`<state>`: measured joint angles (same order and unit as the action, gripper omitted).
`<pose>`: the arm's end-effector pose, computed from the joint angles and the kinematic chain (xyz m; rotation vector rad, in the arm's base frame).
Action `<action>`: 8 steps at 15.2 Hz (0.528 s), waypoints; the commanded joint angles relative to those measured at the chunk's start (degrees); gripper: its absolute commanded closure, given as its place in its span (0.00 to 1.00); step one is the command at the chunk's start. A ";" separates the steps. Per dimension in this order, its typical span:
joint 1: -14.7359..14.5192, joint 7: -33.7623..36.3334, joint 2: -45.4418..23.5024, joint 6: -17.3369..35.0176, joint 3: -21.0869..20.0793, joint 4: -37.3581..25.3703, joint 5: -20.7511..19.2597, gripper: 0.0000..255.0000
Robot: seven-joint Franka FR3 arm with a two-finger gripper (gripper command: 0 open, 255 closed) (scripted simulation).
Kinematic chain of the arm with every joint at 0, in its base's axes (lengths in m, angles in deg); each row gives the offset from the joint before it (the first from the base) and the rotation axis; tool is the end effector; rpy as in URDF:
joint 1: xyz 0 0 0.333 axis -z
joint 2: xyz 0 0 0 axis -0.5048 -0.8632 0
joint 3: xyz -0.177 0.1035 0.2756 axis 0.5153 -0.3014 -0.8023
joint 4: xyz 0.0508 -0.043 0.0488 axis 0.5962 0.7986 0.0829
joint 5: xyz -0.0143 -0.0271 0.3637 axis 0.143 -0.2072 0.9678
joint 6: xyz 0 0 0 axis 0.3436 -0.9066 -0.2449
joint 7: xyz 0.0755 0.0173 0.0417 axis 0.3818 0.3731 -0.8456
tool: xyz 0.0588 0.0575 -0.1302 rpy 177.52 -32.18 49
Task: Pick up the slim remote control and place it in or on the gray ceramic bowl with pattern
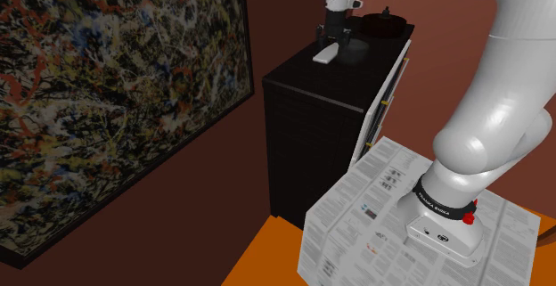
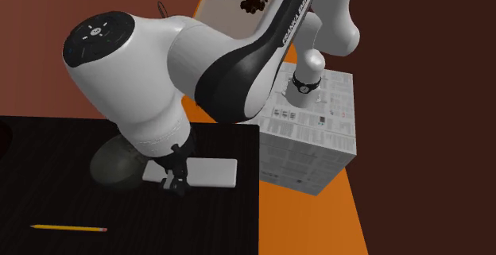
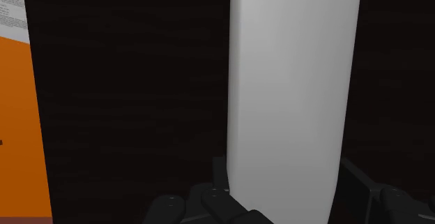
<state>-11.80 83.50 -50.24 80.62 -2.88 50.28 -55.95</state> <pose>0.5569 -0.2372 0.4233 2.4694 -1.9399 -0.0171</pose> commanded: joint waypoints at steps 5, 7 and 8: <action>-0.03 0.13 0.92 -4.47 0.02 -3.56 -0.13 1.00; -0.02 0.16 1.15 -5.93 0.03 -4.79 -0.16 1.00; -0.02 0.17 1.25 -6.67 0.04 -5.43 -0.17 1.00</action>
<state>-11.78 83.57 -49.06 74.57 -2.83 45.40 -56.10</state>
